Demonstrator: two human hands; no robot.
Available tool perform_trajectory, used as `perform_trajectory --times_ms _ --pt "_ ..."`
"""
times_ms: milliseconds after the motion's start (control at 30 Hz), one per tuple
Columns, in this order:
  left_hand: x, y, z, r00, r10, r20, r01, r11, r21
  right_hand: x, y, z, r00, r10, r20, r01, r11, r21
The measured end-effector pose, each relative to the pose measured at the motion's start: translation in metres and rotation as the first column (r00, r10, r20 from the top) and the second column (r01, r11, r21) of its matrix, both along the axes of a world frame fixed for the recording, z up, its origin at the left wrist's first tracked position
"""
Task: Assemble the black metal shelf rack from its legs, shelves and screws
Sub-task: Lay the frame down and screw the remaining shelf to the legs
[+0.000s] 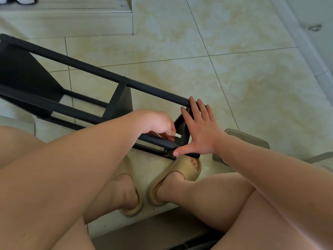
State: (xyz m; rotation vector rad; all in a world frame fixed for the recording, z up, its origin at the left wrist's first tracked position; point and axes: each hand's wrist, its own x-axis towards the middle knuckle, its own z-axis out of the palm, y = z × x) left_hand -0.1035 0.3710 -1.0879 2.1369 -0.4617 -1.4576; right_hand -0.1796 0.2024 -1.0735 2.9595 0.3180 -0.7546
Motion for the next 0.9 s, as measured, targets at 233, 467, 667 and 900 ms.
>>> perform_trajectory --times_ms 233,467,667,900 --pt "-0.001 0.0 0.005 0.983 -0.159 0.096 0.154 0.987 0.057 0.0 0.0 0.0 1.0 0.004 0.012 -0.004 1.0 -0.002" --pt "-0.001 0.001 -0.002 0.974 -0.186 0.132 0.183 0.983 0.03 0.0 0.0 0.0 1.0 0.003 0.014 -0.003 1.0 -0.014" --pt "0.002 0.007 0.0 0.958 -0.124 0.257 0.132 0.991 -0.013 -0.001 0.001 0.0 1.0 0.004 0.023 -0.003 1.0 -0.013" --pt "0.001 -0.005 0.005 0.972 -0.064 0.227 0.065 0.998 0.0 -0.001 0.0 -0.002 1.0 0.006 0.024 -0.006 1.0 0.002"
